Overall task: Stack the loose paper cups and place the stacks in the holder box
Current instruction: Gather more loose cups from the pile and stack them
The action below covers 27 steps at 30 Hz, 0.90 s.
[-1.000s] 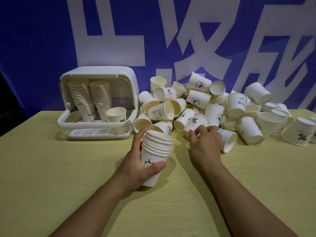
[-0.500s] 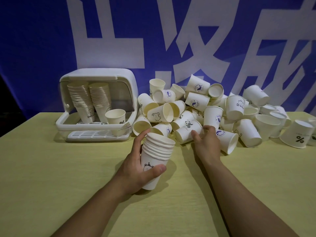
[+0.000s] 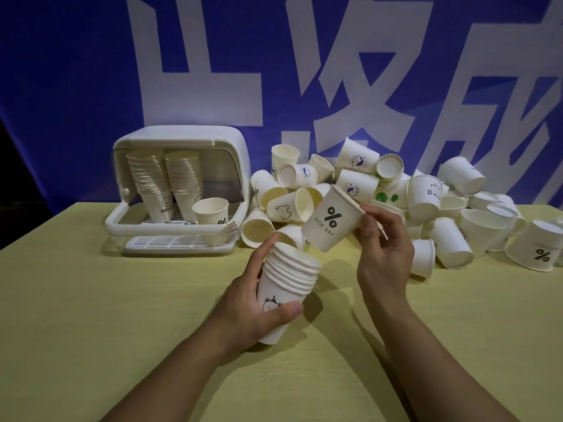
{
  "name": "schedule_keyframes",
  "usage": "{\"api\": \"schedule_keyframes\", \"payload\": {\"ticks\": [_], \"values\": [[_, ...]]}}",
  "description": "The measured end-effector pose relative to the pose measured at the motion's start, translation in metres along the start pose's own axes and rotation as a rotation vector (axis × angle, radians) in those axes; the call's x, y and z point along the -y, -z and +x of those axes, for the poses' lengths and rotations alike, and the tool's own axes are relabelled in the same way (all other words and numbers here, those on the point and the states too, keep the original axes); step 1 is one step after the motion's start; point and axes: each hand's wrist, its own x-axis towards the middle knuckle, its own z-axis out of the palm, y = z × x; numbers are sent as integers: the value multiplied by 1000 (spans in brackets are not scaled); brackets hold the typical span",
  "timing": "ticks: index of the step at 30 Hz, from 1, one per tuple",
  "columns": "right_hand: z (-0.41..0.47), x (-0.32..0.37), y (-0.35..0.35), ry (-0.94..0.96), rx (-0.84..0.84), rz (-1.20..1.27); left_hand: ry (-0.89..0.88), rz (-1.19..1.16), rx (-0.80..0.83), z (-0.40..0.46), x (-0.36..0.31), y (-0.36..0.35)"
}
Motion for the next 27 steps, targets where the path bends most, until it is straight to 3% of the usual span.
{"api": "schedule_keyframes", "payload": {"ticks": [7,12,15,19,27], "values": [[-20,8,-7,41,177,92,-5,-6,7,0,-2,0],[-31,6,-10,119,331,-94,-10,-46,-12,1,0,-1],[-41,7,-14,44,482,-168,-17,-65,-25,1,2,-2],[-49,15,-21,-123,533,-8,-8,-51,-12,1,3,-2],[-56,14,-21,-96,741,-156,-10,-32,-169,2,5,5]]}}
